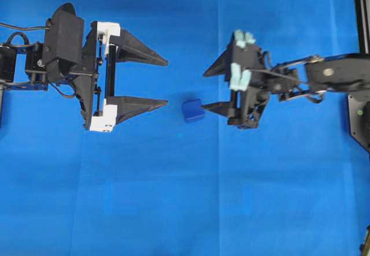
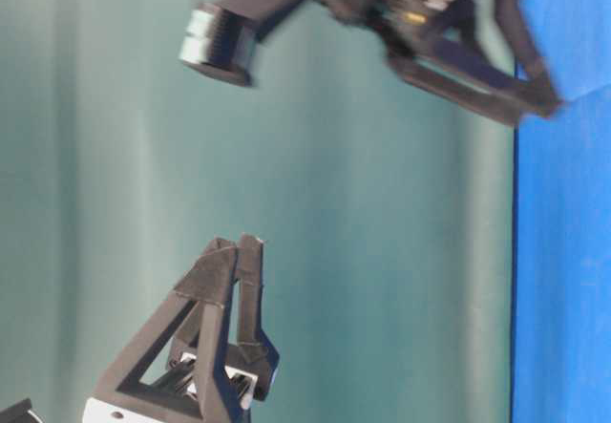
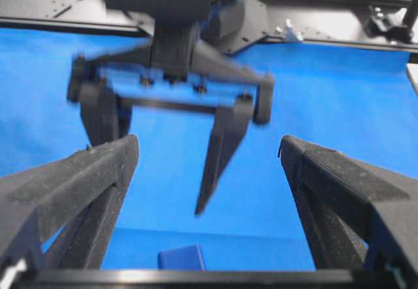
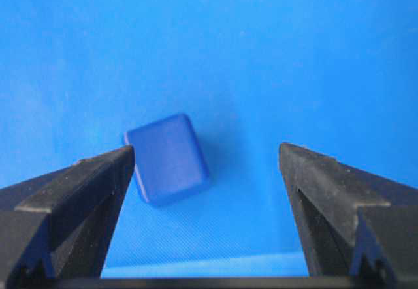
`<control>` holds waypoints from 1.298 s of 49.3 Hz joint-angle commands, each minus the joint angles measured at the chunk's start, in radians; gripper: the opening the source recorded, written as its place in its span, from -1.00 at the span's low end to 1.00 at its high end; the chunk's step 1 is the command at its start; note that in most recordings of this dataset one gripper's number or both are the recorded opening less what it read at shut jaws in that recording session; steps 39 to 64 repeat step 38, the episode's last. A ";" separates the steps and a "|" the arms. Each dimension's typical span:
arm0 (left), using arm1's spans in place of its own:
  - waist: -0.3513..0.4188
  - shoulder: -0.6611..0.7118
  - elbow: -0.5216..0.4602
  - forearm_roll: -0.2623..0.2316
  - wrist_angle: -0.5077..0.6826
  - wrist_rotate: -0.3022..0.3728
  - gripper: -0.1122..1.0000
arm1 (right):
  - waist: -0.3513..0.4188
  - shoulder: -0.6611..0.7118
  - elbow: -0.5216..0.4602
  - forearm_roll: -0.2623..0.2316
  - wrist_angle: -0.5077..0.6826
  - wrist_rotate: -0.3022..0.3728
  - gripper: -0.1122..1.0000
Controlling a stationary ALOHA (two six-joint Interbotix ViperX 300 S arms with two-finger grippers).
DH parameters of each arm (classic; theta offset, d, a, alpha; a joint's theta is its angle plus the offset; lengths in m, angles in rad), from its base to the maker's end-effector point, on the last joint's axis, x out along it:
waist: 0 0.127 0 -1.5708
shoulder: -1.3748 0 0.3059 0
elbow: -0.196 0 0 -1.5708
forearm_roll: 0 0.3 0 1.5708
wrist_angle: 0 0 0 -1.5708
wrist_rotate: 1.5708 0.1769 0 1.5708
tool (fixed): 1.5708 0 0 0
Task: Handover the blue block to the right arm after grasping it with the left arm, then place it in the designated position.
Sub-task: 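Lower the cube onto the table and open the right gripper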
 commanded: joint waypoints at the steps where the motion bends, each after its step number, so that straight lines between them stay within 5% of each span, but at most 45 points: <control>1: -0.002 -0.018 -0.021 0.002 -0.005 0.002 0.87 | 0.006 -0.077 -0.026 0.002 0.052 0.000 0.73; 30: 0.002 -0.017 -0.025 0.002 -0.005 0.002 0.87 | 0.077 -0.379 -0.046 -0.002 0.327 -0.006 0.73; 64: 0.002 -0.015 -0.025 0.002 -0.005 0.002 0.87 | 0.084 -0.414 -0.034 -0.002 0.334 -0.006 0.73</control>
